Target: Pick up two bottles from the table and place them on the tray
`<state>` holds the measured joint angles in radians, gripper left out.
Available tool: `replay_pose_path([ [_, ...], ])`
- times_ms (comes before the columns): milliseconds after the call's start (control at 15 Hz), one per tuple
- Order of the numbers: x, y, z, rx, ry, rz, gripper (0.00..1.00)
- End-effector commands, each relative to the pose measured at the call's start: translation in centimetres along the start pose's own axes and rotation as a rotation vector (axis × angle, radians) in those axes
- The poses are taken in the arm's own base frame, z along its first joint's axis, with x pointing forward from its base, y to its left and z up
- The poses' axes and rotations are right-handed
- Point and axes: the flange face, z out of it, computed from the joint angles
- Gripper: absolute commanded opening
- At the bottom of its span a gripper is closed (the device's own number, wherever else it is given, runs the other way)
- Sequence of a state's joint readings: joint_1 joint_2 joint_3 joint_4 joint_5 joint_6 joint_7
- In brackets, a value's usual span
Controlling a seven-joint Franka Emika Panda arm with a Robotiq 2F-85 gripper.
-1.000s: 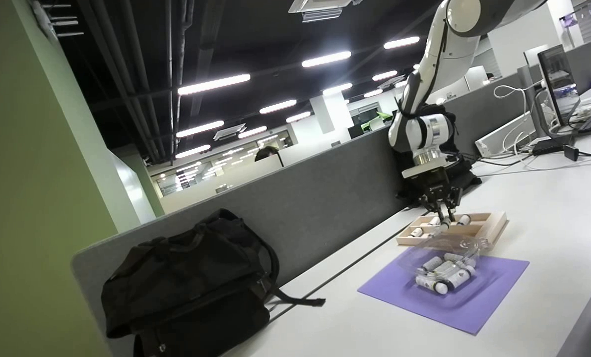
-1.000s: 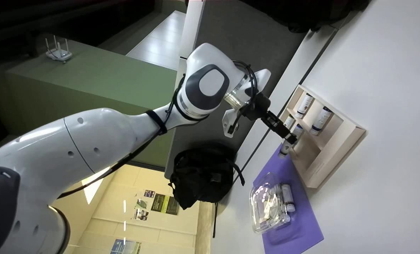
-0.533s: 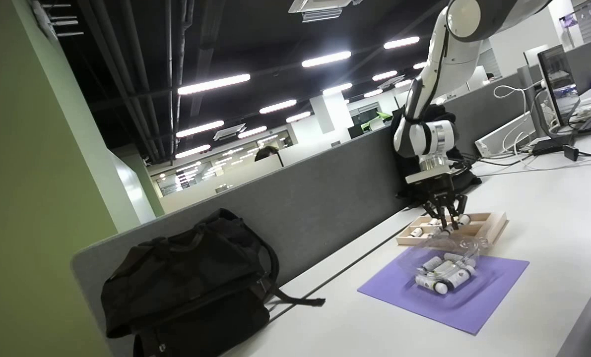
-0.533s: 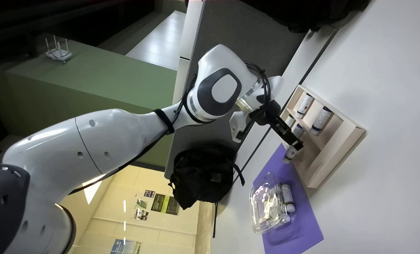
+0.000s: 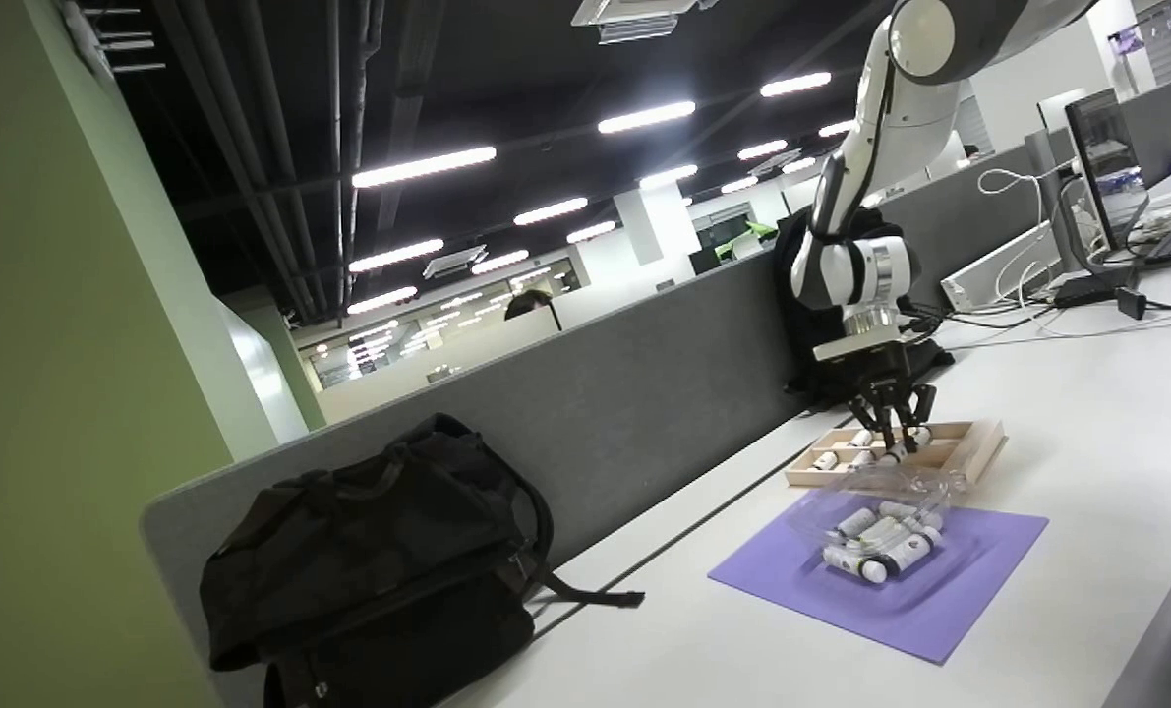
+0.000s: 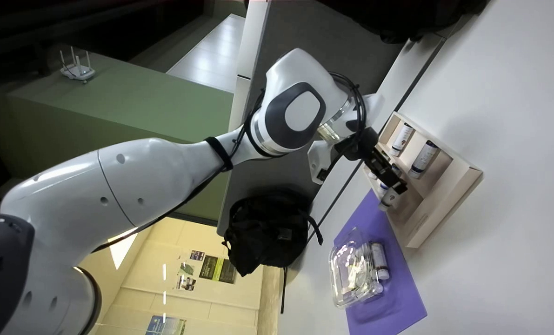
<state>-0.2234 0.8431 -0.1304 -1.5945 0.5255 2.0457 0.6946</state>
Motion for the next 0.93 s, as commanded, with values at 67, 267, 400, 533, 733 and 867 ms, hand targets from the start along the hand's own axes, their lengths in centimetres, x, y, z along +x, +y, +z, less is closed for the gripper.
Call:
replay_pose_path([
  [67,0.9,0.8,-0.4,0.008,-0.006,0.05,0.12],
  [267,0.7,0.8,-0.9,0.005,-0.008,0.043,0.65],
  [400,-0.2,0.5,-2.3,0.029,-0.004,0.02,0.69],
  [533,-1.2,0.2,-3.9,0.053,0.003,-0.004,0.82],
  [733,-0.8,-0.5,-3.7,0.049,0.021,-0.021,0.75],
  [867,-1.8,-0.9,-5.6,0.072,0.031,-0.036,0.88],
])
